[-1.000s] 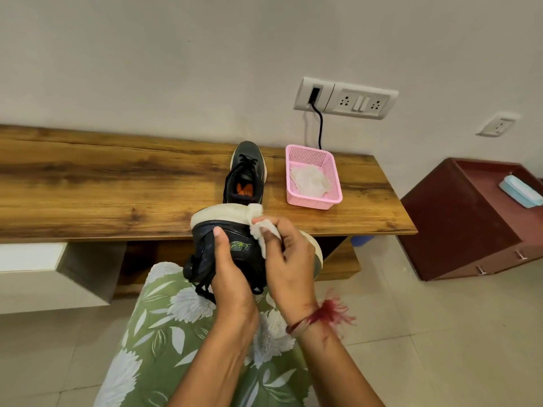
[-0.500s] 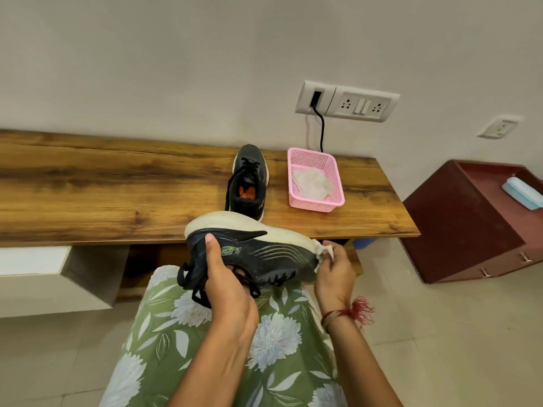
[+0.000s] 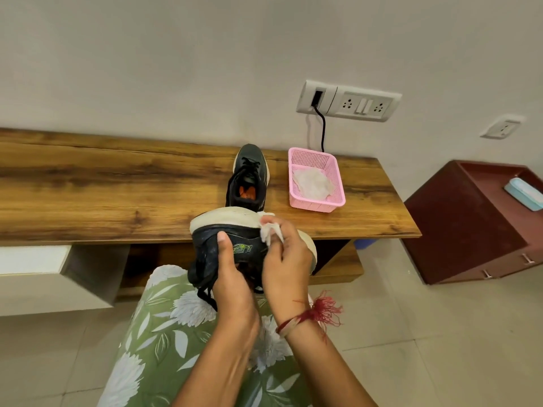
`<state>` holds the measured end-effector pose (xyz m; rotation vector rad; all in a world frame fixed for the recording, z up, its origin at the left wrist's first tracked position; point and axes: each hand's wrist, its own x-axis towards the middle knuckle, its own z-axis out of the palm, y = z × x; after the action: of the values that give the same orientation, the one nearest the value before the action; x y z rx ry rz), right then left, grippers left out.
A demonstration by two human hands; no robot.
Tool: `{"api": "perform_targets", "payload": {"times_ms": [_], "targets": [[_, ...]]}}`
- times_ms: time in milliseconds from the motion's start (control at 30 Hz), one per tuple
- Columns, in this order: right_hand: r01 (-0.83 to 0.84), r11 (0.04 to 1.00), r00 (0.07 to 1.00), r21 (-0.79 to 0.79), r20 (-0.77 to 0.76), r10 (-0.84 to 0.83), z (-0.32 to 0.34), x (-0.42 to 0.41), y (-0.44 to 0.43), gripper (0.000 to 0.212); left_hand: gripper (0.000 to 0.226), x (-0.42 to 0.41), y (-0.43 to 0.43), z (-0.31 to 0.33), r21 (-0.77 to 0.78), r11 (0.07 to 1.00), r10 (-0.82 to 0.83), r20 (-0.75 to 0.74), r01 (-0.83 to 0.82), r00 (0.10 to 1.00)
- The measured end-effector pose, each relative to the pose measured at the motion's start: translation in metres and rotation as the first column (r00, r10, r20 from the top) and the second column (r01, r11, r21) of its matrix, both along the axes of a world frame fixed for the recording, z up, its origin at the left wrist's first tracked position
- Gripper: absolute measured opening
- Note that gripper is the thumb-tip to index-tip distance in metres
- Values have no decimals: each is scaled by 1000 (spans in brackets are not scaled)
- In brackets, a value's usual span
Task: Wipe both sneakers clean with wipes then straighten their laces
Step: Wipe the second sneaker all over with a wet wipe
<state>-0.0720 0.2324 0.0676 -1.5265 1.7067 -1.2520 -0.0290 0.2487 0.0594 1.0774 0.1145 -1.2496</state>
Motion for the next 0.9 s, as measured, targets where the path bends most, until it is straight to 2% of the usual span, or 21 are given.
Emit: {"api": "perform_targets", "payload": {"times_ms": [100,133,200,233,267,333,400,467,533,633,700,767,900], "targets": [[-277,961,927,-3,263,268,13,13,8,33,32,6,-1,-3,-4,1000,2,35,-2,999],[-305,953,878,-2,387,282,16,13,8,31,31,7,-1,-3,-12,1000,4,36,-4,999],[-209,977,794,28,588,153,17,-2,1,28,35,9,-3,-2,0,1000,13,36,-13,999],[-95,994,786,57,617,40,12,-17,-4,27,34,10,-3,-2,10,1000,20,33,-20,999],[41,995,807,90,584,-87,4,-34,-11,26,31,11,-3,-2,16,1000,24,23,-24,999],[280,949,856,144,411,-315,-21,-68,-22,23,32,12,-2,-3,16,1000,20,1,-20,1000],[334,909,874,248,281,-397,-45,-84,-25,25,39,11,-1,-3,20,1000,23,-5,-23,1000],[258,903,917,344,208,-341,-64,-83,-25,26,41,9,-1,-4,14,1000,22,-2,-22,1000],[226,908,948,353,134,-288,-71,-74,-23,29,33,7,-1,-2,22,1000,12,13,-12,1000],[300,917,942,264,69,-328,-65,-62,-22,32,26,1,-1,0,22,999,-25,48,24,999],[293,931,948,217,58,-311,-57,-56,-21,34,33,-3,1,1,24,999,-50,102,48,994],[257,954,962,152,53,-267,-47,-47,-17,40,45,-7,3,0,52,995,-89,169,81,982],[100,994,994,-42,-35,-102,-24,-26,-5,46,42,-8,6,4,116,981,-181,280,154,943]]}}
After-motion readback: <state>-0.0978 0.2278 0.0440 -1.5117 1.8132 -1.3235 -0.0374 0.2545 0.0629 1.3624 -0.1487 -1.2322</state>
